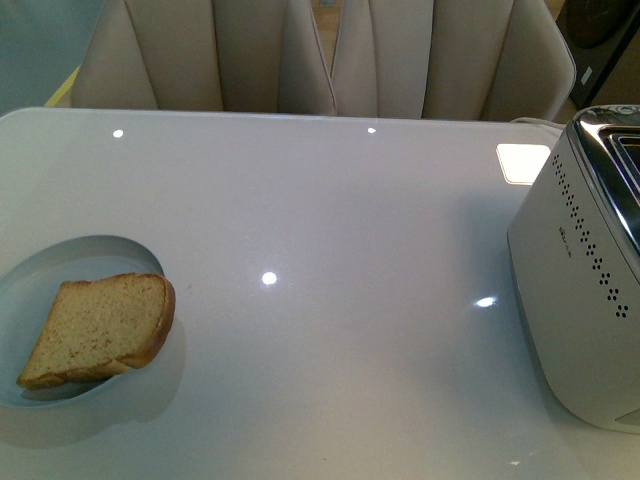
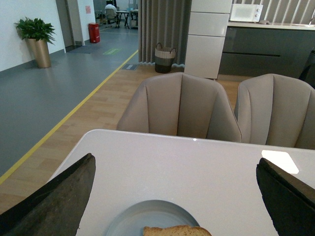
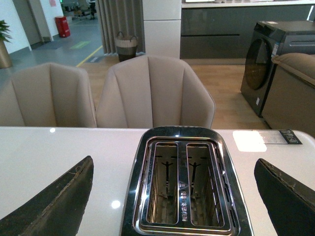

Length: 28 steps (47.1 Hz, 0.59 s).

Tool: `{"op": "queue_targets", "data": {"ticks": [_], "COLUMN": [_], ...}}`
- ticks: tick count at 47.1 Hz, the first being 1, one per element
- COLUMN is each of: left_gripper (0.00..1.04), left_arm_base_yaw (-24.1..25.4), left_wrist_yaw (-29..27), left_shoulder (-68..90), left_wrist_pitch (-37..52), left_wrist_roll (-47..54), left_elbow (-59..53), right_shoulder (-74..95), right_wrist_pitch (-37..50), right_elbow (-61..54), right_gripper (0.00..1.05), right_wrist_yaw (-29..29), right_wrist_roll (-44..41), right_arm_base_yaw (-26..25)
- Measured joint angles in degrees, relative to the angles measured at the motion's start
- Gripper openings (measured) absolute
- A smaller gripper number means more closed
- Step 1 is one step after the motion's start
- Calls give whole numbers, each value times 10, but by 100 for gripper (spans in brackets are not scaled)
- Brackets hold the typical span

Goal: Left arm holds plate, right arm toasts bread

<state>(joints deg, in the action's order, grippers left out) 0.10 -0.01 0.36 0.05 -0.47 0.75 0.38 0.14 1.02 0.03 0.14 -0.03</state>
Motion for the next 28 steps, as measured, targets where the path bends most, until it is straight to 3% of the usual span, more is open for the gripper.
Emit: {"op": "queue_targets", "data": {"ticks": [28], "left_gripper": [98], "left_arm_base_yaw": [0], "left_wrist_yaw": [0], "left_shoulder": [0], "left_wrist_pitch": [0], "left_wrist_roll": [0], "left_elbow": [0], "right_shoulder": [0], "right_wrist_pitch": [0], "right_elbow": [0], "right_gripper": [96], "right_wrist_yaw": [0], "right_wrist_roll": [0], "right_arm_base_yaw": [0]}}
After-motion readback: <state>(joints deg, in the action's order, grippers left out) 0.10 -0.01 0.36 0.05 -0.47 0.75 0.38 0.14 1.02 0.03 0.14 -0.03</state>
